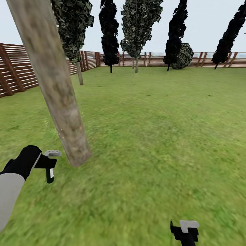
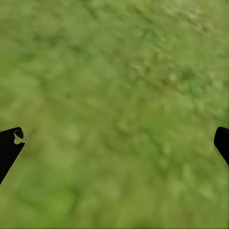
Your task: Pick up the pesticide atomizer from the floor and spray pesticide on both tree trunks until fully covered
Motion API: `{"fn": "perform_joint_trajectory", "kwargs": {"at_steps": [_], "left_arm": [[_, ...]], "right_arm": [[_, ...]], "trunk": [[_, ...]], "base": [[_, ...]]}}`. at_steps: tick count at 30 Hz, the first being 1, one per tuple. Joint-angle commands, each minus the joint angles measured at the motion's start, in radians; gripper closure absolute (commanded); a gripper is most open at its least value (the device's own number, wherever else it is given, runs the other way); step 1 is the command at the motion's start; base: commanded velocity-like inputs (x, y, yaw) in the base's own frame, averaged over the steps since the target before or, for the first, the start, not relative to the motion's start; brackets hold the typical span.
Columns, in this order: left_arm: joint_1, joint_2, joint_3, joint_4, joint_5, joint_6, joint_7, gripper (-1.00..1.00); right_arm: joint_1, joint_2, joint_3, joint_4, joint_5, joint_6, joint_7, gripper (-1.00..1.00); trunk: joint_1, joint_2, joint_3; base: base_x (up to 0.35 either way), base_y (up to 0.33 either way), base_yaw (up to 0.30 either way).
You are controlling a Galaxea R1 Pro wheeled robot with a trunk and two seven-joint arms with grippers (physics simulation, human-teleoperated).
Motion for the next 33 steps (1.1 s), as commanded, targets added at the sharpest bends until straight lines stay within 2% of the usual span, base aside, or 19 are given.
{"fn": "perform_joint_trajectory", "kwargs": {"at_steps": [1,5,18,22,25,27,30,33], "left_arm": [[-0.001,-0.003,0.003,-0.001,-0.013,0.003,-0.009,1.00],[0.000,-0.019,0.002,0.000,-0.015,0.003,-0.009,1.00],[-0.001,-0.019,0.006,-0.001,-0.015,0.006,-0.008,1.00],[-0.001,-0.018,0.064,-0.001,-0.017,0.004,-0.008,1.00],[-0.001,-0.017,0.074,-0.001,-0.021,0.005,-0.006,1.00],[-0.004,-0.019,0.068,-0.001,-0.022,0.006,-0.002,1.00],[-0.020,-0.027,0.067,-0.001,-0.020,0.016,0.031,1.00],[-0.078,-0.050,0.067,0.009,-0.020,0.018,0.036,1.00]], "right_arm": [[-0.001,0.000,-0.005,0.000,0.011,-0.002,-0.006,-1.00],[-0.001,0.000,-0.005,0.000,0.011,-0.002,-0.006,-1.00],[-0.001,0.000,-0.005,0.000,0.011,-0.002,-0.006,-1.00],[-0.001,0.000,-0.005,0.000,0.011,-0.002,-0.006,-1.00],[-0.001,0.001,-0.005,0.000,0.011,-0.002,-0.006,-1.00],[-0.001,0.001,-0.005,0.000,0.011,-0.002,-0.006,-1.00],[-0.001,0.000,-0.005,0.000,0.011,-0.002,-0.006,-1.00],[-0.001,0.001,-0.005,0.000,0.011,-0.002,-0.006,-1.00]], "trunk": [[0.000,0.000,-0.001],[0.000,0.000,-0.001],[0.000,0.000,-0.001],[0.000,0.000,-0.001],[0.000,0.000,-0.001],[0.000,0.000,-0.001],[0.000,0.000,-0.001],[0.000,0.000,-0.001]], "base": [[0.254,-0.173,0.000],[0.119,-0.240,0.000],[0.003,-0.273,0.000],[0.070,-0.270,0.077],[0.143,-0.166,0.251],[0.031,-0.032,0.275],[0.004,-0.004,0.277],[0.000,0.000,0.278]]}}
